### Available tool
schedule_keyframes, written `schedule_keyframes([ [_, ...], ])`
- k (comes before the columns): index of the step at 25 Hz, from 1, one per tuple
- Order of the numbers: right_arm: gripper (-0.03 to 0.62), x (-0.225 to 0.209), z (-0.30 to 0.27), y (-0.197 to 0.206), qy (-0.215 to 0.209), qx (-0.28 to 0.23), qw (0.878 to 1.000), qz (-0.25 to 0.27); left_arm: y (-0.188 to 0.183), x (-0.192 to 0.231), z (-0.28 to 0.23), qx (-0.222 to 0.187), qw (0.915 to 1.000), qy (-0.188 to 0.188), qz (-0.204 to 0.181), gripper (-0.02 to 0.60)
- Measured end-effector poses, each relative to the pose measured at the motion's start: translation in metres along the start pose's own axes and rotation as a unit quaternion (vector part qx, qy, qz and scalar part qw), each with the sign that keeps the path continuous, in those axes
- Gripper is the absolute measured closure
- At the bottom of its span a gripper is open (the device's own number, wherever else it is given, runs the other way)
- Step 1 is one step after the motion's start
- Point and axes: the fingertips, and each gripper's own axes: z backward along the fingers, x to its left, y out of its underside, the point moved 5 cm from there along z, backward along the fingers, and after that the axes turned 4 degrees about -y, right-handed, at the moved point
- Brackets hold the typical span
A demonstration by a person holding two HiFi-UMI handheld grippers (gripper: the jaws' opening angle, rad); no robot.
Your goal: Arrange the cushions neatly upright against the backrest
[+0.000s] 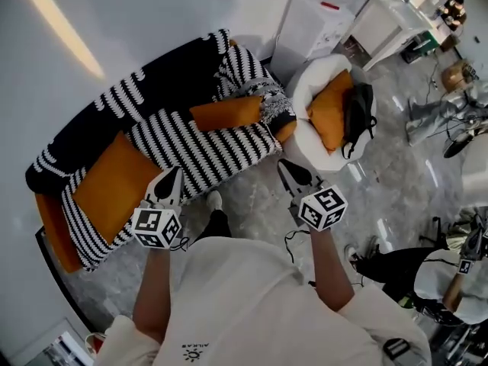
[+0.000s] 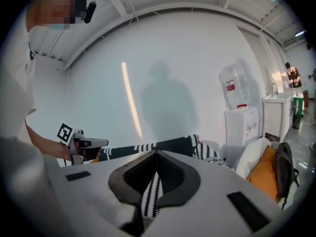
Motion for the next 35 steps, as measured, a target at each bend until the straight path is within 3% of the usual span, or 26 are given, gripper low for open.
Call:
schedule_keyframes([
  [10, 0.571, -0.040, -0.089, -0.052, 0.044, 0.002, 0.999, 0.001, -0.038, 0.073, -0.089, 0.018, 0.9984, 0.051, -0.015, 0.563],
  [20, 0.571, -0.070, -0.140, -0.067, 0.053, 0.024, 0.998, 0.001, -0.060, 0.098, -0.153, 0.036, 0.9960, 0.078, -0.028, 0.563],
  [24, 0.571, -0.087, -0.162, -0.059, 0.040, 0.077, 0.995, 0.050, -0.054, 0.098, -0.173, 0.048, 0.9955, 0.078, -0.023, 0.563],
  [28, 0.569, -0.120, -0.188, -0.045, 0.024, 0.148, 0.983, 0.107, -0.041, 0.109, -0.199, 0.073, 0.9955, 0.058, -0.017, 0.561],
  [35, 0.569, -0.209, -0.240, 0.000, -0.007, 0.231, 0.965, 0.121, 0.002, 0.128, -0.257, 0.130, 0.9915, -0.002, 0.003, 0.561],
])
